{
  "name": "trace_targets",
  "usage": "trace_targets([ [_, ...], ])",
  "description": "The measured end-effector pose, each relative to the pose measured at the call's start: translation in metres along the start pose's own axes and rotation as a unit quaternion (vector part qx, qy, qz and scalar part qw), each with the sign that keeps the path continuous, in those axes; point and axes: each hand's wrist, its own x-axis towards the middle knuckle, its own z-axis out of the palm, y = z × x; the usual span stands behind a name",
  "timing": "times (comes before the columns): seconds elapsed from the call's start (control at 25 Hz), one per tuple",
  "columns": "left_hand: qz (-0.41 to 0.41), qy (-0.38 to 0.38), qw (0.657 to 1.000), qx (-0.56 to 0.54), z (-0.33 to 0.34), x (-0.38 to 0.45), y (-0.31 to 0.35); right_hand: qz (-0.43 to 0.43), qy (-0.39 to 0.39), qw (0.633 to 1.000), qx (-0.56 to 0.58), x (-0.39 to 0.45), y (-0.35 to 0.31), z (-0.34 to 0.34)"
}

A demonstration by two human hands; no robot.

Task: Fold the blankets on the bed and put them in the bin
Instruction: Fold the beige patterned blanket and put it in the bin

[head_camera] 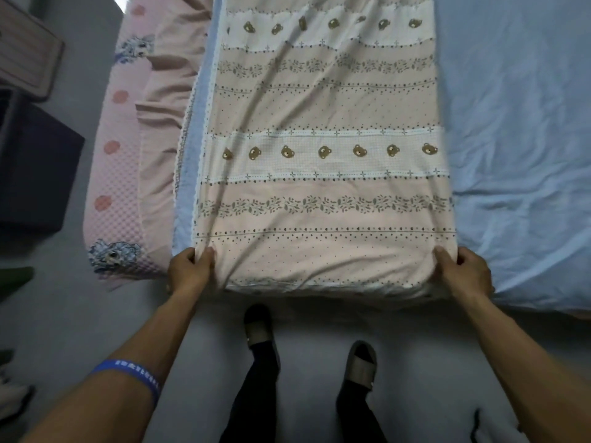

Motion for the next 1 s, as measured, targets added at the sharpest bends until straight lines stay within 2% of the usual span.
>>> trace_targets([
  [0.16,0.032,0.040,0.992,0.117,-0.012,-0.002,0.001,-0.010,0.025,0.997,-0.077,-0.003,0.009,-0.006],
  [0.28,-0.038,0.052,0.988,0.138,-0.011,-0.002,0.010,0.010,0.035,0.994,-0.101,-0.008,0.011,-0.004],
  [0.44,-0.102,0.016,0.988,0.117,-0.011,-0.001,0.016,0.056,-0.023,0.991,-0.116,-0.008,0.021,-0.007],
  [0.52,-0.122,0.018,0.983,0.138,-0.018,-0.009,0.019,0.077,0.009,0.984,-0.160,-0.018,0.019,-0.006],
  [0.56,-0.098,0.043,0.976,0.188,-0.021,-0.011,0.021,0.081,0.037,0.978,-0.189,-0.022,0.013,-0.005],
  [0.64,0.040,0.061,0.958,0.277,-0.022,-0.013,0.027,0.027,0.074,0.977,-0.200,-0.033,-0.010,0.002],
  [0.72,0.210,0.030,0.928,0.305,-0.002,-0.009,0.048,-0.120,0.079,0.968,-0.207,-0.038,-0.051,0.022],
  [0.8,0.352,0.028,0.875,0.332,0.032,-0.008,0.085,-0.275,0.063,0.927,-0.248,-0.037,-0.107,0.052],
  [0.88,0.421,0.024,0.817,0.393,0.062,-0.004,0.104,-0.345,-0.003,0.897,-0.276,-0.035,-0.138,0.084],
  [0.92,0.433,-0.013,0.803,0.408,0.071,-0.003,0.097,-0.345,-0.042,0.891,-0.291,-0.034,-0.132,0.097],
  [1.0,0.435,-0.087,0.789,0.424,0.072,-0.014,0.046,-0.332,-0.070,0.883,-0.325,-0.053,-0.078,0.113],
])
